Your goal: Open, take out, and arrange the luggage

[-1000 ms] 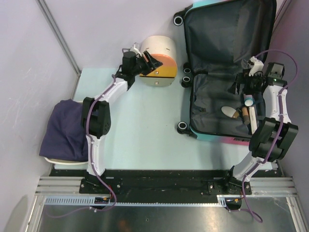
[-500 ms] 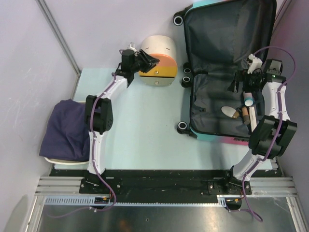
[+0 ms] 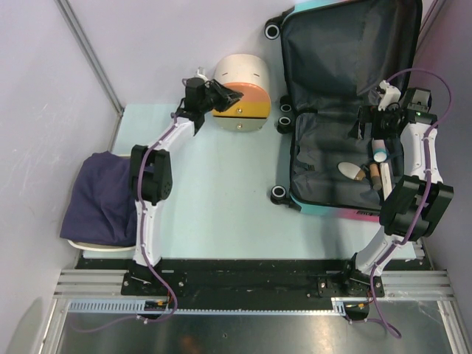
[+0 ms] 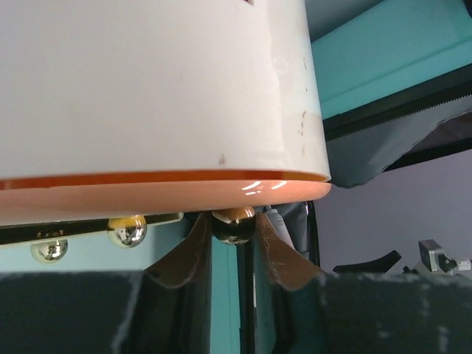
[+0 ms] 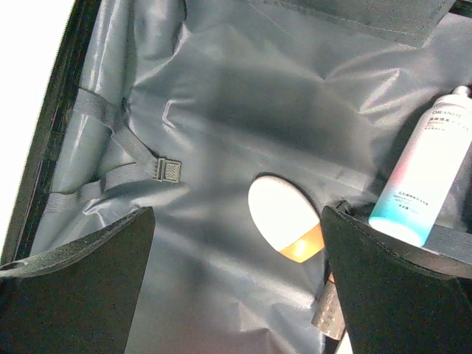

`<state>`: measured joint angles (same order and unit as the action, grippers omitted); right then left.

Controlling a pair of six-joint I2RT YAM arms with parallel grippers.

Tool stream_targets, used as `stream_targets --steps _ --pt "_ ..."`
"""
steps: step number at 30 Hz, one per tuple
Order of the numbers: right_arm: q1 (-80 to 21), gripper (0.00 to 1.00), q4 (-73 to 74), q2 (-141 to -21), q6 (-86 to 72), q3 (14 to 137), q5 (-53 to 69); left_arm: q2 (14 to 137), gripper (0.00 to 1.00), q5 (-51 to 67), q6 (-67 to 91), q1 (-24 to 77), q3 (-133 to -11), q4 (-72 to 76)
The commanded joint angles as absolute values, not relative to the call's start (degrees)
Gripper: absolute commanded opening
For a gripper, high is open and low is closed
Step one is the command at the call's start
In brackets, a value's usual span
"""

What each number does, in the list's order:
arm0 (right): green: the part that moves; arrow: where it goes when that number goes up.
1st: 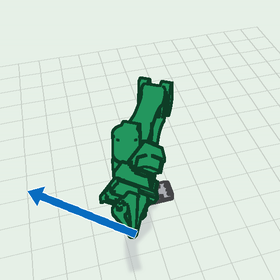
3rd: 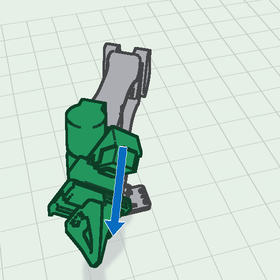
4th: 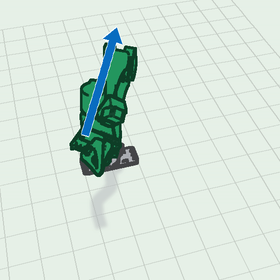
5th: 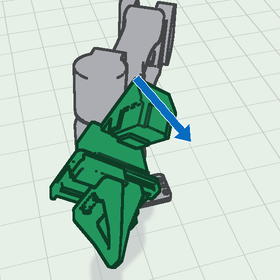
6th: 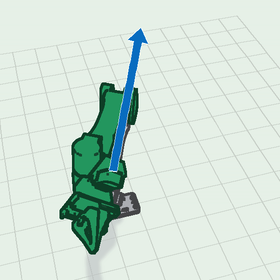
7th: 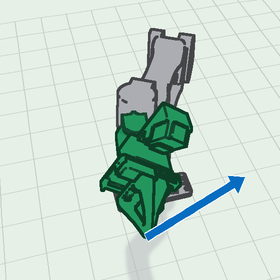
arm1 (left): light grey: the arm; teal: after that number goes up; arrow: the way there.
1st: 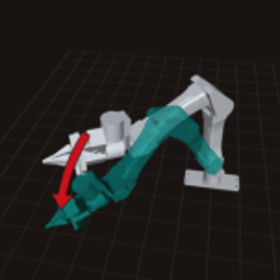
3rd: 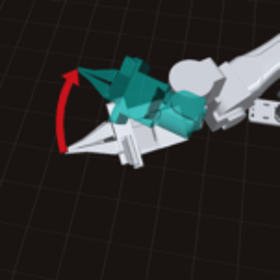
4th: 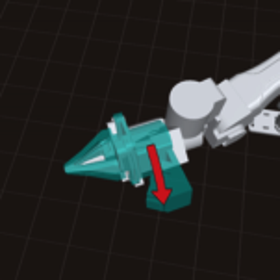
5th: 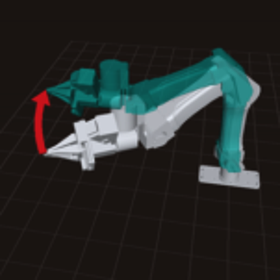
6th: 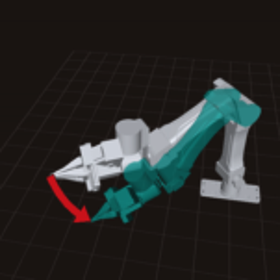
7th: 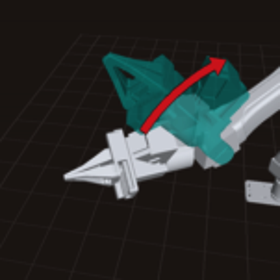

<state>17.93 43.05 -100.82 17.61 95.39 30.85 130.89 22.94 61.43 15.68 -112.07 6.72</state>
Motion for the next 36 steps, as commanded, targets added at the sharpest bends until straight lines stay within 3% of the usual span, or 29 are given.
stream_targets --steps 1,17,19,20,21,23,28,32,36 --pt "17.58 1.00 43.59 -101.08 17.84 97.65 31.72 125.43 0.05 24.52 62.75 16.00 -106.72 8.96" --pt "19.16 1.00 47.28 -100.99 23.55 97.21 36.03 111.28 0.04 23.21 64.25 18.72 -85.17 12.92" --pt "19.25 1.00 47.55 -100.81 23.64 97.12 36.30 111.01 0.23 22.07 63.99 18.72 -84.55 13.09" --pt "19.42 1.00 47.46 -100.81 23.64 96.95 36.39 110.92 0.44 22.06 63.90 18.72 -84.64 13.10" --pt "19.51 1.00 47.46 -100.81 23.64 96.77 36.39 110.92 0.77 21.71 63.46 18.72 -85.16 13.10" --pt "19.60 1.00 47.46 -100.72 23.38 96.77 36.82 110.83 0.99 21.88 62.67 18.72 -85.78 13.10" --pt "19.16 1.00 47.89 -100.55 24.77 97.20 35.95 109.17 1.00 23.37 56.96 17.32 -84.38 13.10" --pt "16.97 1.00 58.16 -102.12 40.63 99.23 33.94 105.83 1.00 25.57 48.45 15.21 -81.04 12.66" --pt "13.37 1.00 62.93 -103.79 49.64 96.60 23.59 101.96 1.00 27.68 34.76 13.71 -78.66 10.47"
